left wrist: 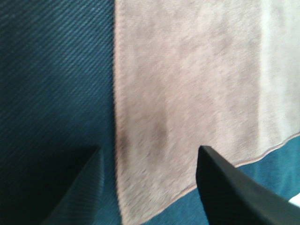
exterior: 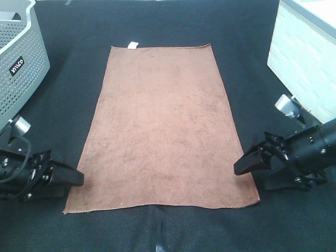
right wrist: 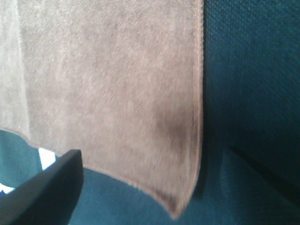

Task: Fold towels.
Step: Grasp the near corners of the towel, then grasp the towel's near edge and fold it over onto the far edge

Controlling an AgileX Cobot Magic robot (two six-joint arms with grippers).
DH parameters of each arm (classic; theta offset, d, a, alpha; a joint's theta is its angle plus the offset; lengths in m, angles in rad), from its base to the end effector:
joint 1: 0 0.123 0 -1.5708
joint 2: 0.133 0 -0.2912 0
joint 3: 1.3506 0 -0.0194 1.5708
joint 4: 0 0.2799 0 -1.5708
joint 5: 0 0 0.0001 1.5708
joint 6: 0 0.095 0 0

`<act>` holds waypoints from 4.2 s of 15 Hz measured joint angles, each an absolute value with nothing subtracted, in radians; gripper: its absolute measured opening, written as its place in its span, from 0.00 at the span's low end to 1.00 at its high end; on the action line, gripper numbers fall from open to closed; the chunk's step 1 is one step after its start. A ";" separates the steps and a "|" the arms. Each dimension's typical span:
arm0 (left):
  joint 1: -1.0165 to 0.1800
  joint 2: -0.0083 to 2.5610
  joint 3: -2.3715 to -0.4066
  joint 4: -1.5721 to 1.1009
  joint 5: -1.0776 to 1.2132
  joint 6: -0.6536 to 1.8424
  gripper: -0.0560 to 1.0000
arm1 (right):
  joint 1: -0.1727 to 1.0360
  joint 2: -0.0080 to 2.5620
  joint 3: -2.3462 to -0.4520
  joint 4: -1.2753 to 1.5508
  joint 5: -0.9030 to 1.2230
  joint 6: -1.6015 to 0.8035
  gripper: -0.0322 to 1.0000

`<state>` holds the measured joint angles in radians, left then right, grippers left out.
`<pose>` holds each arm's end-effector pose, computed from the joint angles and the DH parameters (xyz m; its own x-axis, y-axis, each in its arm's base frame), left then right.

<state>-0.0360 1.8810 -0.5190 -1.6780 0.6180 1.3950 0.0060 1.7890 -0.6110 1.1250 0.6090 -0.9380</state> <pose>0.2512 -0.0639 0.0517 -0.9596 -0.2127 -0.1842 -0.0540 0.7816 -0.6214 0.2615 0.0507 0.0772 -0.9876 0.0841 -0.1325 0.0022 0.8518 0.5239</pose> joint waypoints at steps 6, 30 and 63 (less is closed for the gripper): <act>-0.147 1.970 -0.619 -1.699 0.654 1.401 0.54 | 0.043 1.913 -0.654 1.294 0.654 -1.085 0.63; -0.147 1.401 -0.238 -1.488 0.563 1.194 0.06 | 0.100 1.443 -0.355 1.026 0.695 -0.663 0.03; -0.152 2.595 -2.054 -0.841 0.253 0.539 0.13 | 0.102 2.664 -2.304 0.618 0.616 -0.331 0.07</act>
